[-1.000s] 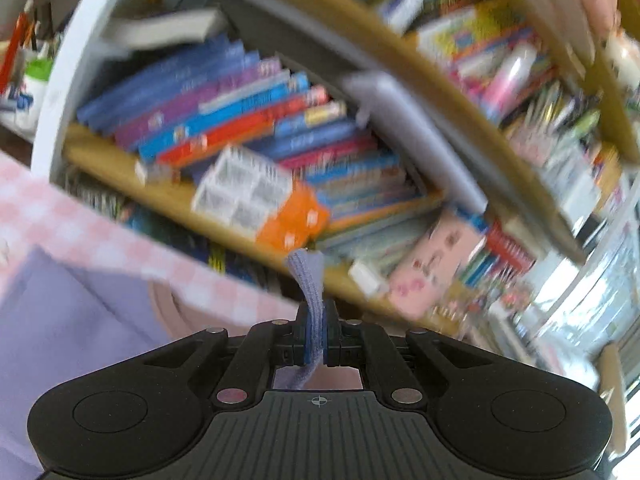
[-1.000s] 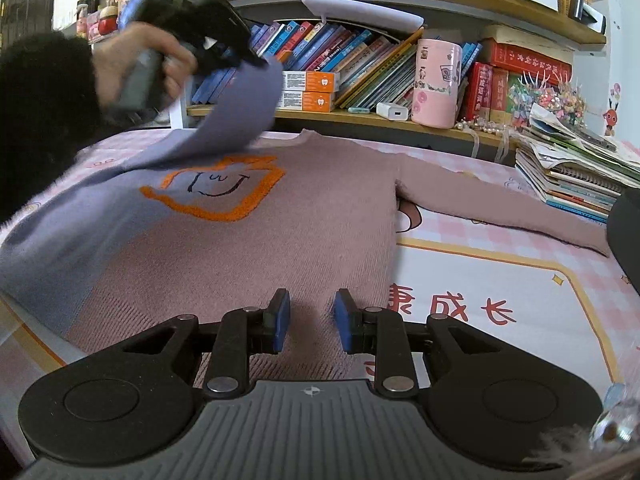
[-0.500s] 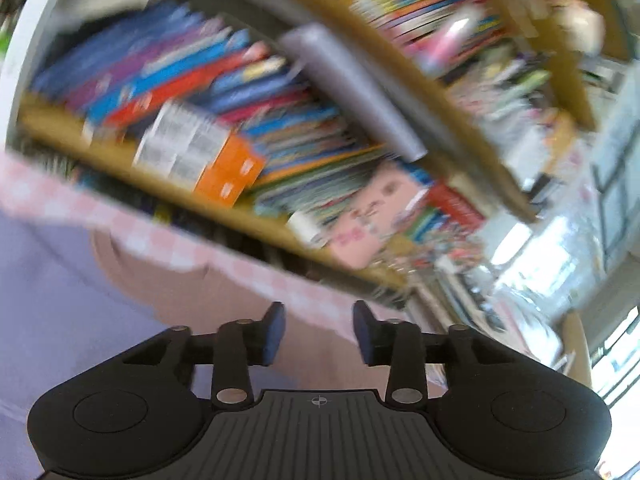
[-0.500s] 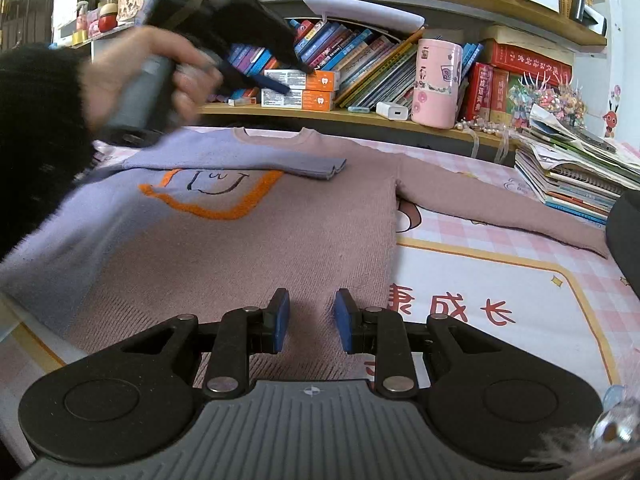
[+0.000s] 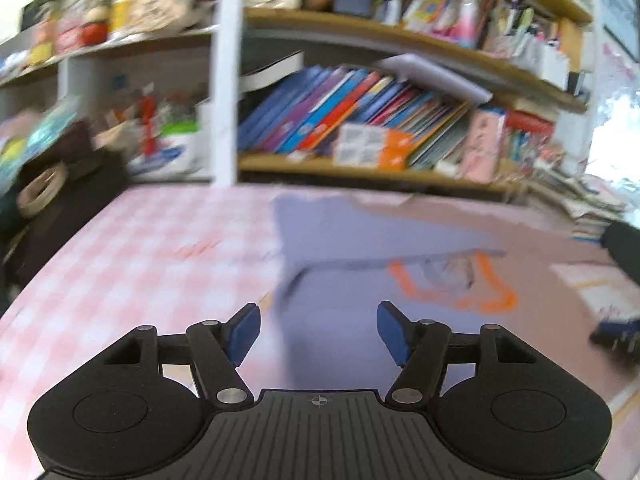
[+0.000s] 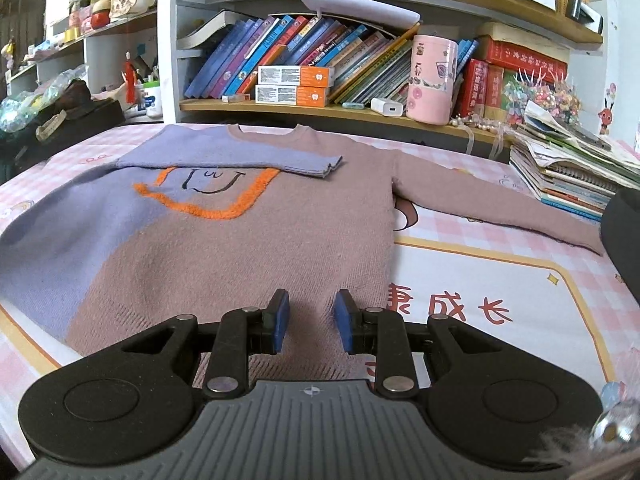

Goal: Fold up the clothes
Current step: 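Grasp the lavender side edge with the left gripper and fold it inward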

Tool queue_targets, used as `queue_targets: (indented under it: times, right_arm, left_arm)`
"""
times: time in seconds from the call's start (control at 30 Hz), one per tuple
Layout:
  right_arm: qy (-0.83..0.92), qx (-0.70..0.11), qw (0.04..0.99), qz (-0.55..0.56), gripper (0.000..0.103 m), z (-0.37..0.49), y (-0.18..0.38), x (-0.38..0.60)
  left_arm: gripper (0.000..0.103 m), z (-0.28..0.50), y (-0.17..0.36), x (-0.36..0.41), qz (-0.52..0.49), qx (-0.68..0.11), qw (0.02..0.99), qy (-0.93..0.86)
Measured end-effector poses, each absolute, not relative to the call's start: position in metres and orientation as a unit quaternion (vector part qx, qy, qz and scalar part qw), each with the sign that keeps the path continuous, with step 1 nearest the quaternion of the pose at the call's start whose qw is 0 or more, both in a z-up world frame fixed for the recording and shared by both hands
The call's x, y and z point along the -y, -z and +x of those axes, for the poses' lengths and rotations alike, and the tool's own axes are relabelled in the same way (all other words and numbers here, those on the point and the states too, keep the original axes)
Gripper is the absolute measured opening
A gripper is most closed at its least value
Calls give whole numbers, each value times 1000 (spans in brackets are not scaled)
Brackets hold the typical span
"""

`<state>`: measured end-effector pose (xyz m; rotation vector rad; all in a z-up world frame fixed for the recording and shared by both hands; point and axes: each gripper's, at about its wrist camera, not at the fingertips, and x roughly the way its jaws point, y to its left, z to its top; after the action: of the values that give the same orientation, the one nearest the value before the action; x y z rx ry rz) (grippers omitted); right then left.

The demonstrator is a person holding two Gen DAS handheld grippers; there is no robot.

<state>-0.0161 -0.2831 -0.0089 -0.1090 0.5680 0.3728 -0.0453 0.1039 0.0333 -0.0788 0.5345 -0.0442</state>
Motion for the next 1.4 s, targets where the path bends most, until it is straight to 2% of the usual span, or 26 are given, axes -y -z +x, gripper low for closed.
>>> queue_targets:
  times: [0.23,0.47,0.5,0.53,0.6,0.63,0.87,1.4]
  right_arm:
    - [-162,-284,944,-32,36,-18,0,292]
    - [-128,-306,943,11,39,-19,0,308]
    - [-127,-308,943,17,39,-19,0,310]
    - [-127,-308,943,21,39,-20,1,310]
    - [-130,-312,941,20,35,-21,4,308]
    - [-133,-312,940,18,29,-21,6,306]
    - [-156,-313,937,5,16,-21,7,291]
    - [-213,-306,927,-23,15,-6,7,241]
  left_arm:
    - [48,-52,-13,-129,-100,-297,949,34]
    - [40,-47,2,-127,-127,-307,940,77]
    - [35,-47,3,-128,-130,-307,940,78]
    - [22,-46,4,-129,-133,-307,939,79]
    - [7,-45,6,-132,-146,-311,936,79]
    - [5,-45,7,-133,-151,-310,935,81]
    - [4,-45,9,-151,-193,-297,932,83]
    - [5,-44,7,-186,-188,-300,935,25]
